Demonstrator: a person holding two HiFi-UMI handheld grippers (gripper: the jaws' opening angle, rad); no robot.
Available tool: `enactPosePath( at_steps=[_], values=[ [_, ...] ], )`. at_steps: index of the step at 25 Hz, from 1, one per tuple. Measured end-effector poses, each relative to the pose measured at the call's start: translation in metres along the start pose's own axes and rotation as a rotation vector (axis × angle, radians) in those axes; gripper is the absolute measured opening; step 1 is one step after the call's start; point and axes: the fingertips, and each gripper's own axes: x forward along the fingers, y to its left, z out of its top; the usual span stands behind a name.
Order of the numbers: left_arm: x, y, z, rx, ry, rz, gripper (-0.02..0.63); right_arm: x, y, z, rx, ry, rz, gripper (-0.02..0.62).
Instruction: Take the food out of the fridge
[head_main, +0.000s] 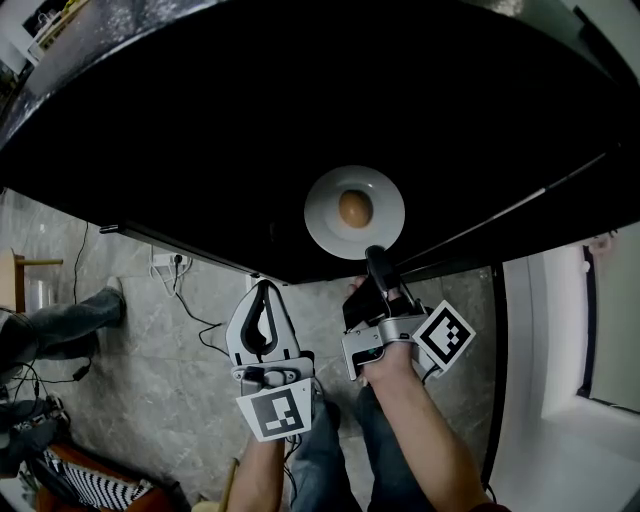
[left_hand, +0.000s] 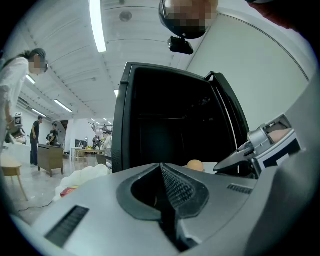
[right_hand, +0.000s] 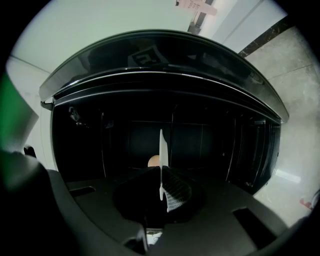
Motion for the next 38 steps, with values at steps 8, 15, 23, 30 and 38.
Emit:
enactPosePath(
  at_steps=[8, 15, 23, 30, 38],
  values=[
    [0.004, 0.001, 0.003, -0.001, -0.008, 0.006, 0.014, -0.019, 0.008, -0.005, 0.013, 0.020, 0.001, 0.029],
    [-0.001, -0.003, 0.006, -0.004, -0.017, 0.009, 0.014, -0.048, 0.014, -0.006, 0.014, 0.030, -0.014, 0.029],
    [0.001, -0.007, 0.008, -0.010, -0.021, 0.008, 0.014, -0.076, 0.015, -0.011, 0.004, 0.064, -0.047, 0.029],
    [-0.002, -0.010, 0.005, -0.011, -0.012, 0.007, 0.014, -0.098, 0.013, -0.024, 0.021, 0.109, -0.084, 0.029],
    [-0.004, -0.010, -0.004, -0.019, 0.006, 0.016, 0.014, -0.112, 0.018, -0.022, 0.037, 0.105, -0.085, 0.029]
  ],
)
